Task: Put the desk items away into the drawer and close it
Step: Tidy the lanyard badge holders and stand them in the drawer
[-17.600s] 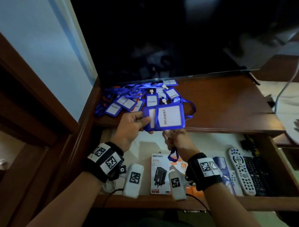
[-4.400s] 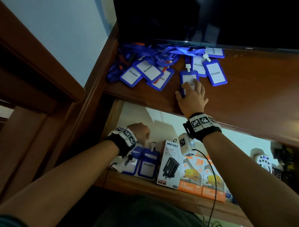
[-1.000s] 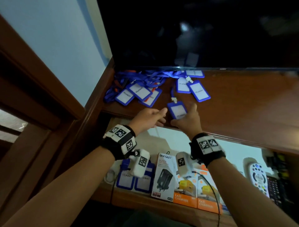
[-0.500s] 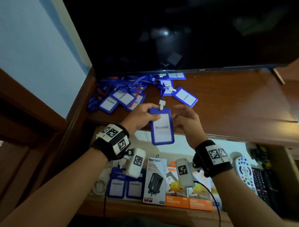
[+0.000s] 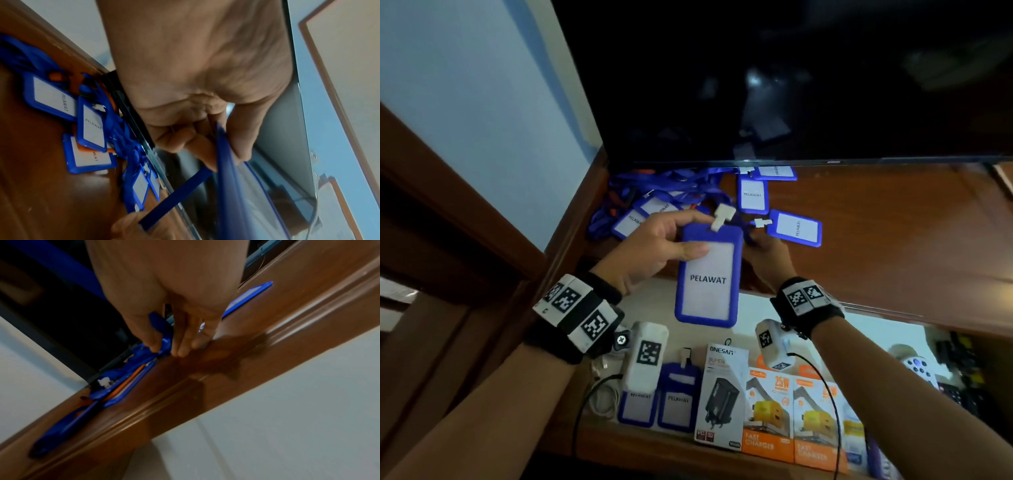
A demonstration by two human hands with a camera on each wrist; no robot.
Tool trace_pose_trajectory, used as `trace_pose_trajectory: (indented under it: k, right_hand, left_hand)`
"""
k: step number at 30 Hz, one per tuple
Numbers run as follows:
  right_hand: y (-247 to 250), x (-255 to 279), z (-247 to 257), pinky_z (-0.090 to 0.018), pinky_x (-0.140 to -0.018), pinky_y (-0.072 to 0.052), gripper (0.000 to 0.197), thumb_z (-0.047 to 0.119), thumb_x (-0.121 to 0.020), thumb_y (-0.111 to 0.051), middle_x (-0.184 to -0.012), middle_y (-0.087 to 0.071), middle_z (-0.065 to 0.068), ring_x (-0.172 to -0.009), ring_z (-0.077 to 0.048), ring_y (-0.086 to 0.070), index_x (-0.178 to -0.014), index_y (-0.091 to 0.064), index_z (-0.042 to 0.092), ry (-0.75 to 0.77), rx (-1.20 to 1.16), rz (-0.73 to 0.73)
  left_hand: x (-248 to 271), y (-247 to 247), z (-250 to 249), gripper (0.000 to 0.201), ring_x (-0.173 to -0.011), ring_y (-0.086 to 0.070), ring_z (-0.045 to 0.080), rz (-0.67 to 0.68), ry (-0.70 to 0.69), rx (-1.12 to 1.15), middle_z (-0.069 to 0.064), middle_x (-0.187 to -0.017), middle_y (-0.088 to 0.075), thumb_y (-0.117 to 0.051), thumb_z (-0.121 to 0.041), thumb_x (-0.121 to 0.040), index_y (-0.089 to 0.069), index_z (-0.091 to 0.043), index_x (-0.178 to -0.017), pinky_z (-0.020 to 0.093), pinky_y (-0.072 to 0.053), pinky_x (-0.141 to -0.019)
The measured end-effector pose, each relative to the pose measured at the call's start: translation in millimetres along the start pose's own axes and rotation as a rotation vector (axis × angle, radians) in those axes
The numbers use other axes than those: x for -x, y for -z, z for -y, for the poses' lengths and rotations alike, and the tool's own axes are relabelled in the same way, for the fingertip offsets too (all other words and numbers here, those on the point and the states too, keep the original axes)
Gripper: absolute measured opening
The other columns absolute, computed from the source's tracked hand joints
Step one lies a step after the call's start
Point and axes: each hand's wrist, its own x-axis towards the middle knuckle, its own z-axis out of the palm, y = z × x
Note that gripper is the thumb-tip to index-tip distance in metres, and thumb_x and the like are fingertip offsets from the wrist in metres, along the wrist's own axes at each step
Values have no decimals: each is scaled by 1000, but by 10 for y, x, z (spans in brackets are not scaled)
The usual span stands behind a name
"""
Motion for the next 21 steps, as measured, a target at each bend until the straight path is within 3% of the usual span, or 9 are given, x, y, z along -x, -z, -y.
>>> trace_pose_trajectory:
  k: [3, 6, 9, 11, 13, 17, 19, 21]
  right_hand:
    - [31, -114, -32, -31, -81, -40, 17, 15, -85, -66, -105, -66, -20, -99, -34, -61, -97, -71, 4, -23, 121, -88]
    - [118, -203, -78, -31, -76, -37, 20, 13, -82, -67, -105, -64, -22, -100, -36, -59, -97, -70, 0, -43, 210, -113]
    - [157, -205, -177, -31, -82, -37, 22, 9, -81, -68, -111, -61, -22, -103, -37, -56, -100, -70, -2, -40, 230, -130]
    - [177, -157, -234, -29, -83, -37, 22, 9, -81, -69, -111, -60, -21, -104, -36, -56, -100, -70, -2, -55, 201, -165]
    - [193, -86, -286, -27, -88, -37, 24, 9, -81, -70, -116, -60, -19, -108, -34, -56, -102, -69, -3, -92, 145, -195]
    - [223, 18, -379, -11, -85, -30, 28, 7, -81, -71, -120, -59, -16, -112, -31, -55, -106, -68, -4, -96, 82, -216]
    - [251, 74, -365, -18, -90, -35, 31, 7, -79, -72, -119, -61, -17, -112, -31, -56, -109, -68, -2, -94, 68, -209]
    - [293, 169, -304, -26, -87, -39, 31, 5, -76, -72, -112, -65, -16, -106, -32, -59, -107, -69, 3, -82, 120, -161]
  left_hand:
    - [60, 137, -16, 30, -81, -67, 10, -155, -96, 130, -4, -87, -73, -61, -4, -72, -67, -18, -98, 22, -55, -72]
    - [87, 272, -54, 31, -84, -66, 13, -263, -198, 217, -1, -90, -73, -74, -4, -70, -69, -16, -98, 24, -54, -78]
    - [120, 401, -73, 39, -93, -65, 13, -325, -289, 297, 0, -97, -73, -82, -28, -62, -73, -17, -98, 25, -52, -84]
    - [138, 465, -55, 44, -94, -66, 13, -376, -312, 364, 0, -98, -73, -85, -32, -59, -73, -15, -98, 27, -52, -86]
    - [159, 513, -10, 48, -95, -66, 16, -421, -328, 421, 3, -100, -73, -85, -31, -60, -70, -13, -102, 30, -51, -88]
    - [244, 534, 63, 57, -102, -64, 19, -457, -328, 469, 4, -109, -70, -80, -28, -67, -61, -8, -117, 33, -51, -88]
    - [252, 472, 98, 47, -98, -65, 15, -461, -295, 429, 0, -105, -72, -72, -18, -75, -57, -8, -118, 29, -53, -83]
    - [219, 357, 150, 36, -90, -67, 11, -479, -200, 336, -4, -97, -73, -63, -5, -77, -60, -13, -113, 25, -54, -77]
